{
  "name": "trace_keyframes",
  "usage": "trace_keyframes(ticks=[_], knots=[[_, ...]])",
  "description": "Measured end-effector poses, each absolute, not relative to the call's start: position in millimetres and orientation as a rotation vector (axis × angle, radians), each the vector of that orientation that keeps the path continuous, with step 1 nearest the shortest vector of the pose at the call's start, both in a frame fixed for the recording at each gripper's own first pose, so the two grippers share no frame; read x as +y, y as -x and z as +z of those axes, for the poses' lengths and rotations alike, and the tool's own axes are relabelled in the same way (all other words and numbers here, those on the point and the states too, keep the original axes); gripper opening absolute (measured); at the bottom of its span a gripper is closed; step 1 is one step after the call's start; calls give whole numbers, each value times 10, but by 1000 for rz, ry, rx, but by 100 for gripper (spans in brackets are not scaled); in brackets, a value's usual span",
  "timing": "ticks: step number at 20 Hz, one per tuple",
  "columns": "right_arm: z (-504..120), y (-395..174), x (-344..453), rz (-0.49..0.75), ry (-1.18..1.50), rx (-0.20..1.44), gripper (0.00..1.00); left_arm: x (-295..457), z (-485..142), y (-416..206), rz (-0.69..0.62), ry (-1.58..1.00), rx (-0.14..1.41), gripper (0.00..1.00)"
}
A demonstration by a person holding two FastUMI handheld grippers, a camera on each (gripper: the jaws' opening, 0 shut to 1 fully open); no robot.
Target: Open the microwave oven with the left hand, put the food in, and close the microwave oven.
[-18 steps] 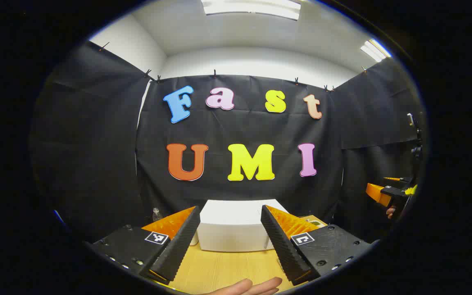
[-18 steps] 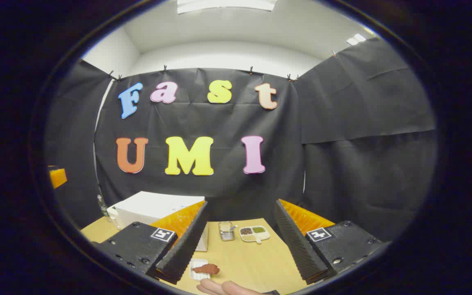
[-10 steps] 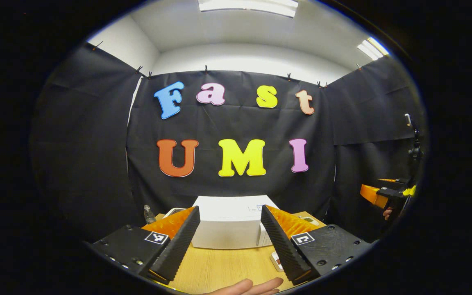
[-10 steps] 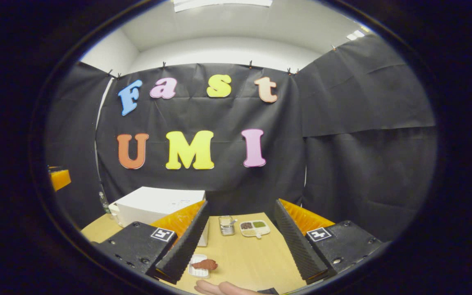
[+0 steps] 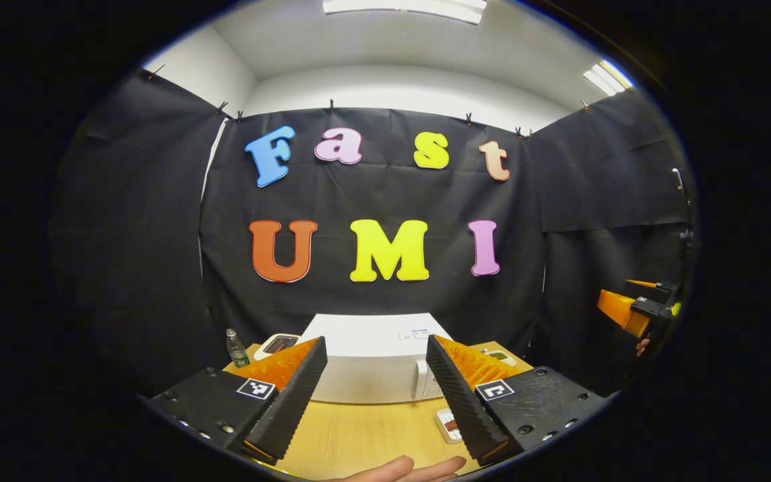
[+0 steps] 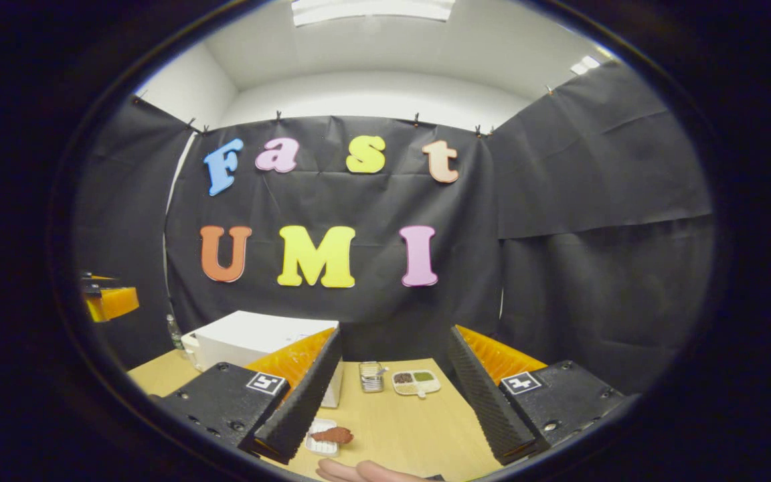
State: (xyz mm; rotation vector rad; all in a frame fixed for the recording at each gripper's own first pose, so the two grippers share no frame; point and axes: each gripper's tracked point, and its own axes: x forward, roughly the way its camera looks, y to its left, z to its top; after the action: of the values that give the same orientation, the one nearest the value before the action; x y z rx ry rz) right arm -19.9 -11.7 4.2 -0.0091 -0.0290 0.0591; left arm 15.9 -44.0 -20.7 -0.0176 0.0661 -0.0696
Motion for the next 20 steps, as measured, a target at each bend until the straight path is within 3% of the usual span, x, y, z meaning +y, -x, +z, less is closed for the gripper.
trace_keyframes(ticks=[1,6,10,11,13,20], knots=[[8,230,-86,76,-5,-17,100,-485,-229,-188,-83,24,73,93],[52,298,-65,106,-42,-29,100,-589,-472,-416,-68,41,72,93],[34,276,-81,87,-31,-44,100,-857,-1031,-728,-94,87,183,93],[19,264,-68,92,-22,-41,94,-885,-1156,-812,-93,77,204,93],[-6,256,-45,105,-20,-26,100,-943,-1435,-977,-93,75,236,93],[-124,161,-177,80,5,-14,100,-1239,-2122,-1500,-128,143,241,93]])
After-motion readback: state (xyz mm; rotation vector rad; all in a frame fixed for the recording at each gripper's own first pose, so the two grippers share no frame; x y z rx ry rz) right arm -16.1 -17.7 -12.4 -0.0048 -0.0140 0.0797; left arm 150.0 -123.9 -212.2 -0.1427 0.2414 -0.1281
